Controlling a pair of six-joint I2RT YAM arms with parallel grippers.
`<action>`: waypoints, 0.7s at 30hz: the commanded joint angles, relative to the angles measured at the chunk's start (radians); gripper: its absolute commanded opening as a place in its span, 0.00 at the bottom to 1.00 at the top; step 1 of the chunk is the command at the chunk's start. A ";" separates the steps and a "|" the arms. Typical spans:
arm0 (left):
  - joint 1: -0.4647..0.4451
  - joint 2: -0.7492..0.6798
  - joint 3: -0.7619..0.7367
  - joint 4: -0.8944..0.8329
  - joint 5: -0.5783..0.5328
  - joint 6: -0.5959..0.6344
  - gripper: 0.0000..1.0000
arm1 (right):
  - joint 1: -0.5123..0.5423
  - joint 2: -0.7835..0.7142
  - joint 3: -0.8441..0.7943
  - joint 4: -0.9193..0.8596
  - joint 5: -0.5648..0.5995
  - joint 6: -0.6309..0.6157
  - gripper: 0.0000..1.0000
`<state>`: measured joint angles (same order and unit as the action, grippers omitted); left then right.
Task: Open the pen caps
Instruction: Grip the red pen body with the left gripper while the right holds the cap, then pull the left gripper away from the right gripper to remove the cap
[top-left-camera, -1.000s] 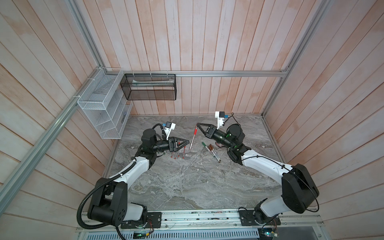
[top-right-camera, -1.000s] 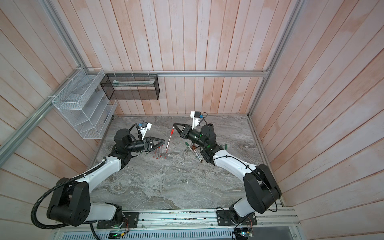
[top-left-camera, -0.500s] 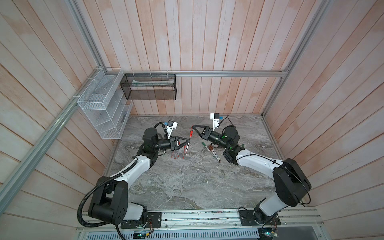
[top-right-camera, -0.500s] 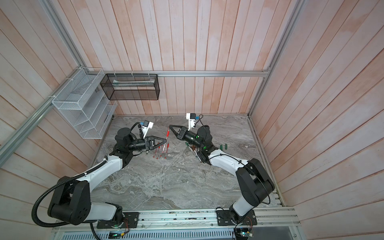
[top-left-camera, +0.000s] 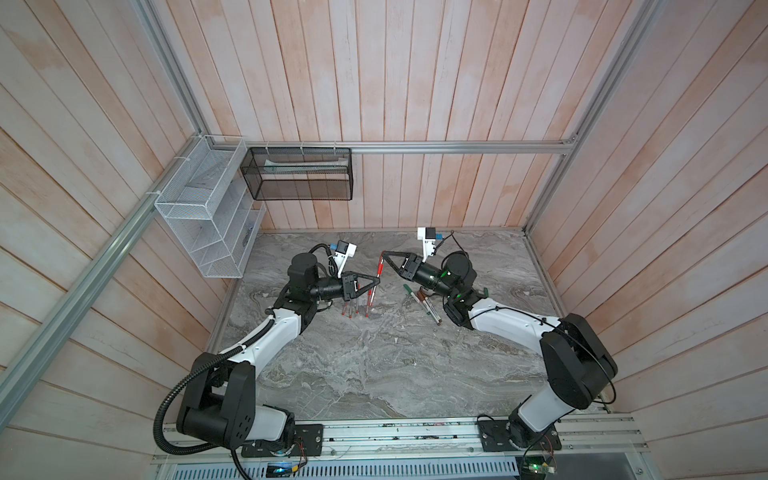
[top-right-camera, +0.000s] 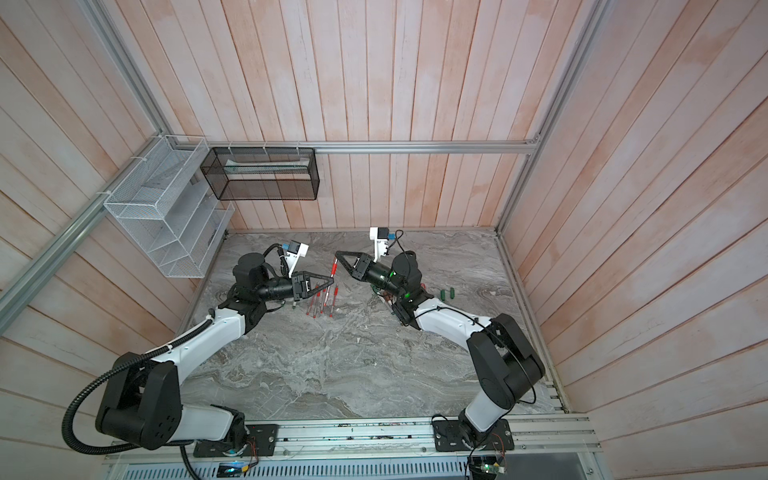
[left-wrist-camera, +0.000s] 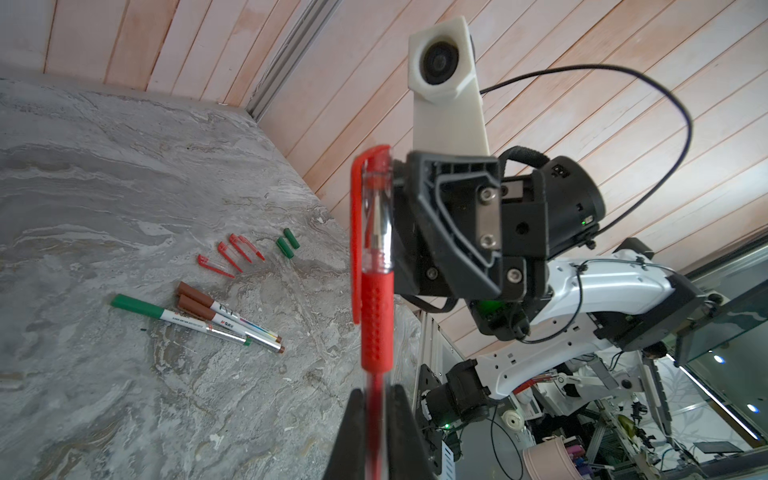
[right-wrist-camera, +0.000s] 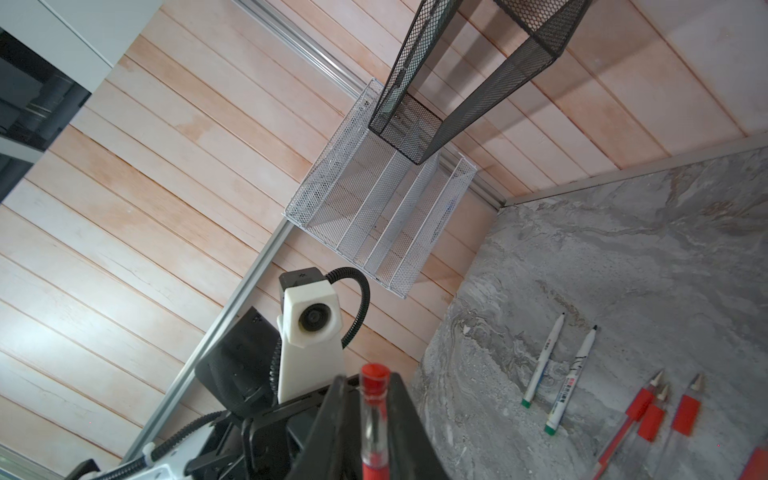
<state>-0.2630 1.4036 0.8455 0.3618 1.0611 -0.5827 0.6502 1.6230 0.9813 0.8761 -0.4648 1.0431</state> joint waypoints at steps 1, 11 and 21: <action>-0.002 -0.026 0.032 -0.124 -0.065 0.133 0.00 | 0.002 -0.045 0.007 -0.081 0.037 -0.018 0.31; -0.002 -0.035 0.042 -0.165 -0.075 0.177 0.00 | 0.023 -0.027 0.041 -0.195 0.081 -0.068 0.39; -0.004 -0.030 0.022 -0.125 -0.075 0.167 0.00 | 0.032 0.005 0.096 -0.245 0.050 -0.094 0.23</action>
<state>-0.2649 1.3930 0.8589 0.2096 0.9882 -0.4355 0.6735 1.6100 1.0439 0.6495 -0.4015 0.9691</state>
